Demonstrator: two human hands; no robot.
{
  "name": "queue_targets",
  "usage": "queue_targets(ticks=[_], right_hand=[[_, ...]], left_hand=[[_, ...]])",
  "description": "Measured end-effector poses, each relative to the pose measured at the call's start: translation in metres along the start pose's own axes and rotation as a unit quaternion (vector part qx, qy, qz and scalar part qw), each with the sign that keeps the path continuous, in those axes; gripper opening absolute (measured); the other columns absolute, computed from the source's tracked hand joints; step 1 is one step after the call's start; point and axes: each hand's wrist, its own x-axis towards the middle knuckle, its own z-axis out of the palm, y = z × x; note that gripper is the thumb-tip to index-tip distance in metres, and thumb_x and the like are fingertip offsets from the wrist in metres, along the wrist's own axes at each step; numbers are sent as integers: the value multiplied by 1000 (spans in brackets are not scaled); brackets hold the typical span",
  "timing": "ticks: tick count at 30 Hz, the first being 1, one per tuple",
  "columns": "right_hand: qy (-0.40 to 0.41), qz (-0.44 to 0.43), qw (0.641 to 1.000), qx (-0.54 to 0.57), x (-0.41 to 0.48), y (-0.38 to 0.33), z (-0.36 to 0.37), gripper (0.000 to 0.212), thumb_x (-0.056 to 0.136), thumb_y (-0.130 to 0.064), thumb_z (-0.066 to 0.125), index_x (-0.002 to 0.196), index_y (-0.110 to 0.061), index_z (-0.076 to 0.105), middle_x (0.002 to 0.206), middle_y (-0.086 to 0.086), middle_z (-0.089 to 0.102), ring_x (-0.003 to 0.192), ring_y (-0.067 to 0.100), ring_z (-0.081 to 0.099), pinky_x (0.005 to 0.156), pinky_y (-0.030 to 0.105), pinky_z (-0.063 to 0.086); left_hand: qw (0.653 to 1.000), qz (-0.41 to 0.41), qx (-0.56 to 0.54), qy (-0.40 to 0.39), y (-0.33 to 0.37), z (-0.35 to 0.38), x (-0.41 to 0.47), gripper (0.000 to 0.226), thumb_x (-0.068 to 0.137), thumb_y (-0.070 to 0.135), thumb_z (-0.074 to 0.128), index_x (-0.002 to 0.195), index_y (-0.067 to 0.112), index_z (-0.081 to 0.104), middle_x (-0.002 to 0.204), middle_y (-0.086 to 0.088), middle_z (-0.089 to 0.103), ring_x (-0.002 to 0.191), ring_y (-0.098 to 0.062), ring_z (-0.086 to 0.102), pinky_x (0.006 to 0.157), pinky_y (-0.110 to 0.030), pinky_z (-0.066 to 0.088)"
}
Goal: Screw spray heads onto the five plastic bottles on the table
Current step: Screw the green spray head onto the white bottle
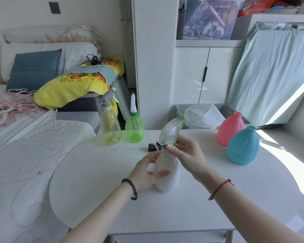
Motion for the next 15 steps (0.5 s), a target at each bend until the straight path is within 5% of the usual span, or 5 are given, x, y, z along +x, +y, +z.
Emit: queue_targets(ticks=[5, 15], right_hand=[[29, -15, 999, 9, -3, 0, 6, 16, 81, -10, 65, 92, -22, 67, 91, 2, 72, 83, 5, 66, 81, 25, 50], [26, -6, 1000, 17, -6, 2, 8, 16, 82, -16, 63, 98, -16, 66, 95, 5, 71, 89, 15, 65, 89, 37, 48]], left_hand=[[1000, -3, 15, -1, 0, -2, 0, 48, 66, 38, 76, 104, 50, 49, 108, 25, 56, 96, 21, 46, 75, -17, 54], [1000, -15, 22, 13, 6, 0, -3, 48, 59, 45, 77, 99, 50, 51, 109, 23, 58, 98, 13, 50, 79, -23, 52]])
